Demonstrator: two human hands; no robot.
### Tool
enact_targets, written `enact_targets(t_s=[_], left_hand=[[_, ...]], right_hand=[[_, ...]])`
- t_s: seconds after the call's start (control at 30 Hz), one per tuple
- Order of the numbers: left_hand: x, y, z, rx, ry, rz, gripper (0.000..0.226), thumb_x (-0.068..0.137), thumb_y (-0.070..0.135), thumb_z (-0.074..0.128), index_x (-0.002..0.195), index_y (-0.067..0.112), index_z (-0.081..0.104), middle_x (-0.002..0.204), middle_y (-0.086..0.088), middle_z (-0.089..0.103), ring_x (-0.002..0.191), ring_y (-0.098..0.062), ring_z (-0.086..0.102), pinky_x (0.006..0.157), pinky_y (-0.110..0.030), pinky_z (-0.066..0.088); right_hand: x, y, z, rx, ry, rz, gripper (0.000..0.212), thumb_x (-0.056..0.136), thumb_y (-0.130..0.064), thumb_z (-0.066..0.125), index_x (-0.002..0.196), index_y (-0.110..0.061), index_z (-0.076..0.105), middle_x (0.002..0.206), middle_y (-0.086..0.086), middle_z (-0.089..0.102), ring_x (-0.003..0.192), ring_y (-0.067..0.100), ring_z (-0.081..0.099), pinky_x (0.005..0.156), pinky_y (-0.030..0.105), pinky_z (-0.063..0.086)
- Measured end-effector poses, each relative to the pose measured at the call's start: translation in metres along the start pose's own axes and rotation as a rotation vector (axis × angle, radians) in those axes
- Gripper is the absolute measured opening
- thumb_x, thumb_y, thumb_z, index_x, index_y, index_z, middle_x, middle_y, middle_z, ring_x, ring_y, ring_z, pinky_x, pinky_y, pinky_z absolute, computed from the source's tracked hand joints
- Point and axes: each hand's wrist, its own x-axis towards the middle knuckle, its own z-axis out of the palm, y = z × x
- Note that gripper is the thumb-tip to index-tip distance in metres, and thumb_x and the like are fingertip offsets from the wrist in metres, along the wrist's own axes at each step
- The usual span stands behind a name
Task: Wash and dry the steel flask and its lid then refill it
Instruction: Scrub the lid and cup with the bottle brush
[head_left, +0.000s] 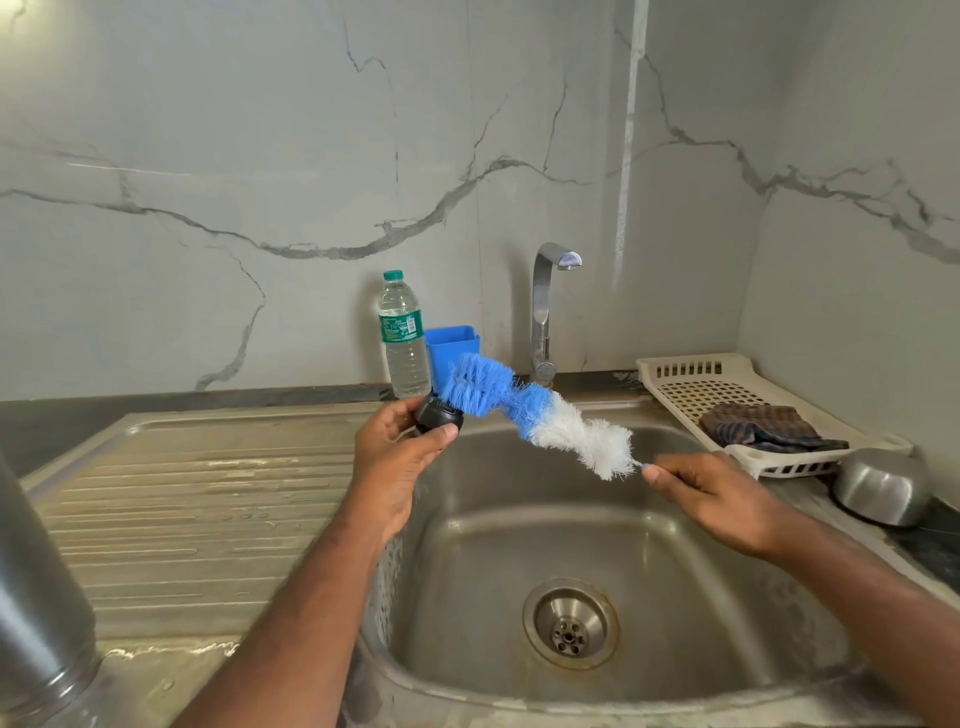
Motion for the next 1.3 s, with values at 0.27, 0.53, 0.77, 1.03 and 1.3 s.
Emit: enact_targets(t_s=[0.27,0.53,0.77,1.03,1.3], left_hand=[[-0.001,-0.004,0.005,0.074,0.028,0.018,0.052,0.068,-0.012,0.084,0.113,0.007,0.066,0.102,-0.007,0.078,0.103,-0.027,0.073,0.095,-0.041,0.058],[-0.006,-0.006,0.009,0.088,-0.048,-0.008,0.04,0.075,-0.008,0.081,0.112,0.005,0.069,0.105,-0.012,0.077,0.106,-0.031,0.072,0.085,-0.036,0.061],[-0.003,-0.002,0.001,0.0,0.002,-0.023,0.044,0.078,-0.009,0.078,0.111,0.018,0.067,0.107,-0.003,0.077,0.105,-0.022,0.073,0.089,-0.038,0.058],[-0.003,0.004,0.002,-0.08,0.019,-0.018,0.043,0.078,-0.012,0.075,0.11,0.015,0.065,0.11,-0.01,0.074,0.109,-0.028,0.071,0.089,-0.036,0.058],[-0.009,-0.001,0.009,-0.029,-0.079,-0.013,0.051,0.078,-0.019,0.071,0.119,0.011,0.063,0.114,-0.01,0.074,0.111,-0.027,0.07,0.093,-0.036,0.057]], right_hand=[[0.003,-0.005,0.004,-0.016,-0.018,-0.002,0.049,0.102,-0.047,0.045,0.066,-0.014,0.04,0.056,-0.011,0.038,0.054,0.006,0.037,0.056,0.035,0.032],[0.007,-0.016,0.013,-0.026,-0.037,-0.012,0.047,0.105,-0.042,0.044,0.067,-0.013,0.043,0.058,-0.006,0.041,0.053,0.006,0.037,0.055,0.031,0.032],[0.003,-0.007,0.006,-0.031,-0.089,0.087,0.048,0.104,-0.048,0.043,0.068,-0.016,0.042,0.059,-0.008,0.044,0.057,0.006,0.04,0.06,0.033,0.034],[0.001,-0.005,0.004,-0.054,-0.067,0.129,0.044,0.105,-0.048,0.038,0.074,-0.018,0.048,0.067,-0.002,0.053,0.064,0.011,0.049,0.068,0.04,0.046],[0.004,-0.014,0.009,-0.07,-0.037,0.082,0.042,0.106,-0.045,0.039,0.075,-0.019,0.046,0.067,0.0,0.054,0.061,0.01,0.048,0.062,0.031,0.04]])
